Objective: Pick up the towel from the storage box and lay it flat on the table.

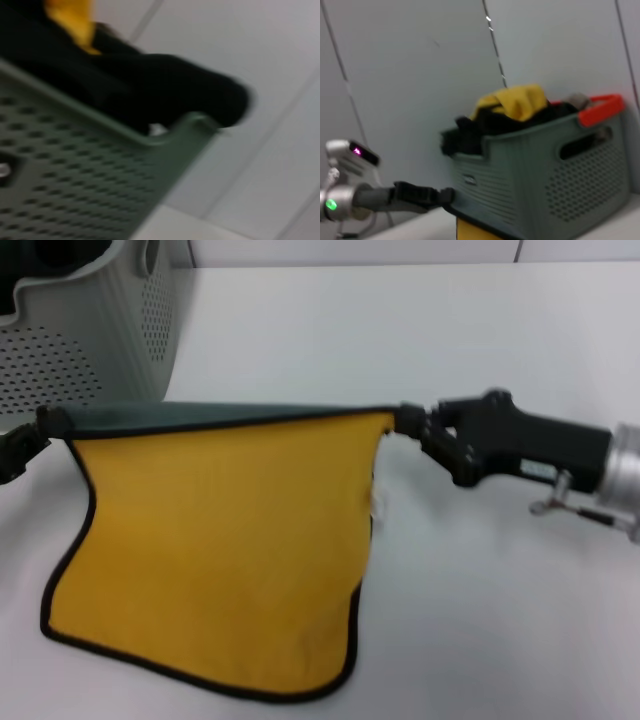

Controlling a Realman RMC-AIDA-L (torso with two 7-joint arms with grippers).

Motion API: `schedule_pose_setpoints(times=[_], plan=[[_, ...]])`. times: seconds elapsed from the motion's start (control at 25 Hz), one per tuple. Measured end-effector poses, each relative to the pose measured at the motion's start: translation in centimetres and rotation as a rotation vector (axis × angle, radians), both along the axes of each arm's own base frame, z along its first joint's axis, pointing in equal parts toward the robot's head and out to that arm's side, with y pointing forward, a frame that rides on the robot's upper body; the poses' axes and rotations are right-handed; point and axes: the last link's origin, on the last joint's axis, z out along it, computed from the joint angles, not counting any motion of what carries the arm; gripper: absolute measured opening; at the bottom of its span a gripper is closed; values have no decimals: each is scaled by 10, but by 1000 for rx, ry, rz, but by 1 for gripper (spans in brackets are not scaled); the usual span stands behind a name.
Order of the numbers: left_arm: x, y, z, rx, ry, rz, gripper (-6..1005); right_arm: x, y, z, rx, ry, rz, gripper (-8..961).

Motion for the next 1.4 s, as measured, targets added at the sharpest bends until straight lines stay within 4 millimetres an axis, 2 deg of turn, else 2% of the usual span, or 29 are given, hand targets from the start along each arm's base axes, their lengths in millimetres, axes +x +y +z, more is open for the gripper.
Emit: schedule_pose_setpoints(times=[0.12, 0.28, 0.48, 0.84, 1.24, 1.4], plan=[[-6, 8, -1, 16, 32, 49, 15, -14, 24, -2, 38, -68, 31, 1], [-4, 23, -5, 28, 51, 71, 15, -33, 56, -3, 71, -143, 72, 2], [3, 43, -13, 30, 77, 87, 15, -43, 75, -14, 64, -212, 76, 2], [7, 58, -17, 34, 102, 97, 17, -39, 90, -22, 120, -288, 21, 13], [2, 58, -29, 25, 102, 141, 21, -34, 93, -28, 97, -304, -4, 53], [-1, 54, -35, 15, 85, 162, 22, -26, 99, -29, 104, -314, -81, 69]])
